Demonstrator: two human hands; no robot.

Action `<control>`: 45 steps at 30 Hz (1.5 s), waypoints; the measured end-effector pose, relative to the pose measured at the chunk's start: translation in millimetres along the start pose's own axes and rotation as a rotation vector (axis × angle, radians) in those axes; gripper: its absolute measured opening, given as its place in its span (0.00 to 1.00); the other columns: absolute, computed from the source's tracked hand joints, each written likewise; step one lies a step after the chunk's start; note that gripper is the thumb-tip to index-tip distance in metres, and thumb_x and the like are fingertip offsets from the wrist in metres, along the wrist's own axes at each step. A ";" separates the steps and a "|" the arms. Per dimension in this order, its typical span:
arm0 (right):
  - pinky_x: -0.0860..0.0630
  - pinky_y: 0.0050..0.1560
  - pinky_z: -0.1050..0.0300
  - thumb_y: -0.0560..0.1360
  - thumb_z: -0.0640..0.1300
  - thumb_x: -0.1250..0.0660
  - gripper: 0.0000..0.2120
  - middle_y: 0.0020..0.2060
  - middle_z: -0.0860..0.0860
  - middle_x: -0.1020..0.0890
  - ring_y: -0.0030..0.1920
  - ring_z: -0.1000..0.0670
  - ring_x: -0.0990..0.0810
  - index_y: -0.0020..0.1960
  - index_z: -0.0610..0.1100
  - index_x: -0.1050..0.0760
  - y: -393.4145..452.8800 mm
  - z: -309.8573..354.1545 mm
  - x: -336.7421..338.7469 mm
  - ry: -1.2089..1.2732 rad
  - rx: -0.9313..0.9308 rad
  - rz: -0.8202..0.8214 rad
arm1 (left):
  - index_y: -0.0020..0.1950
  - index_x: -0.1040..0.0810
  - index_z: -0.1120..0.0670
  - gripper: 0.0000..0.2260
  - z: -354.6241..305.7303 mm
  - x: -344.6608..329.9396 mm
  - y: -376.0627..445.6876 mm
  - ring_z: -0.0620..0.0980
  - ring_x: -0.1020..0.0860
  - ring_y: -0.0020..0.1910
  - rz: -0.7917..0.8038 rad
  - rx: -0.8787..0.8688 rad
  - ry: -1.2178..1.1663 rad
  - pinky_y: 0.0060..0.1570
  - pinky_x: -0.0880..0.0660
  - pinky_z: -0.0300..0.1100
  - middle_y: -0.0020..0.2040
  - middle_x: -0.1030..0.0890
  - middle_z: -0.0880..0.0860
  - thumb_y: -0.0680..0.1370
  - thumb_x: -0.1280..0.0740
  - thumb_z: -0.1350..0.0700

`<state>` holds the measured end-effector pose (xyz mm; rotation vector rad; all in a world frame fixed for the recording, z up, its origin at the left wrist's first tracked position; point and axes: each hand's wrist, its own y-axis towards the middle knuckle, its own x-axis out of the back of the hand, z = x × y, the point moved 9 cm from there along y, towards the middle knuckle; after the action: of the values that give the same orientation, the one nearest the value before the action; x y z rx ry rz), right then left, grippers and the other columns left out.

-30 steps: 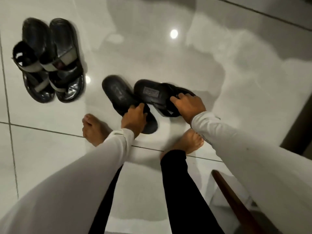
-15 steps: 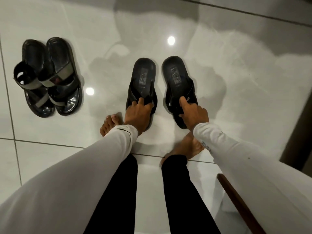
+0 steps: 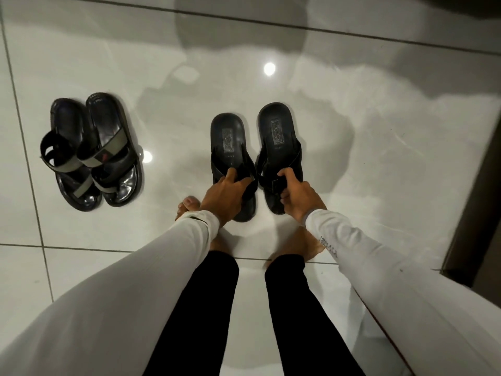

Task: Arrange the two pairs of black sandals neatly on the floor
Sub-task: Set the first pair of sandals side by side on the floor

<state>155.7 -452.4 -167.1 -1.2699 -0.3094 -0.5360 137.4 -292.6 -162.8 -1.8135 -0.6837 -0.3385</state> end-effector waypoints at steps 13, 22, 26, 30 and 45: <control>0.37 0.71 0.41 0.78 0.45 0.37 0.33 0.78 0.38 0.42 0.75 0.36 0.38 0.80 0.47 0.44 12.7 13.4 1.1 -0.457 0.045 -0.157 | 0.81 0.51 0.41 0.37 6.7 9.0 19.5 0.68 0.27 0.65 0.104 0.337 -0.026 0.64 0.25 0.61 0.79 0.66 0.65 0.79 0.33 0.54; 0.35 0.69 0.41 0.76 0.47 0.33 0.41 0.81 0.37 0.54 0.77 0.35 0.42 0.82 0.51 0.51 49.2 -44.3 77.2 -0.491 0.048 -0.092 | 0.81 0.51 0.41 0.41 -51.6 56.0 87.5 0.71 0.26 0.63 0.077 0.253 0.039 0.62 0.24 0.62 0.79 0.66 0.65 0.76 0.30 0.50; 0.34 0.69 0.42 0.73 0.49 0.29 0.45 0.79 0.36 0.49 0.75 0.36 0.40 0.81 0.52 0.51 61.7 -70.1 117.8 -0.473 -0.007 -0.108 | 0.81 0.52 0.41 0.41 -85.8 86.4 121.5 0.70 0.27 0.65 0.038 0.240 0.066 0.61 0.24 0.61 0.80 0.64 0.64 0.76 0.30 0.46; 0.33 0.70 0.43 0.71 0.49 0.27 0.46 0.79 0.37 0.47 0.75 0.36 0.39 0.81 0.52 0.49 66.7 -87.5 141.8 -0.442 -0.039 -0.131 | 0.81 0.52 0.41 0.42 -108.1 100.5 141.5 0.70 0.29 0.67 0.036 0.210 0.086 0.63 0.25 0.62 0.80 0.63 0.63 0.75 0.29 0.46; 0.31 0.68 0.42 0.71 0.51 0.27 0.45 0.80 0.37 0.49 0.75 0.37 0.38 0.81 0.52 0.48 57.2 -94.2 157.4 -0.444 -0.043 -0.143 | 0.82 0.53 0.43 0.42 -128.7 113.4 138.4 0.71 0.31 0.70 0.015 0.160 0.164 0.64 0.26 0.64 0.81 0.61 0.63 0.76 0.30 0.43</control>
<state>312.0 -564.1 -160.9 -1.4102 -0.7675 -0.3777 323.5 -410.6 -163.3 -1.6191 -0.5658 -0.4058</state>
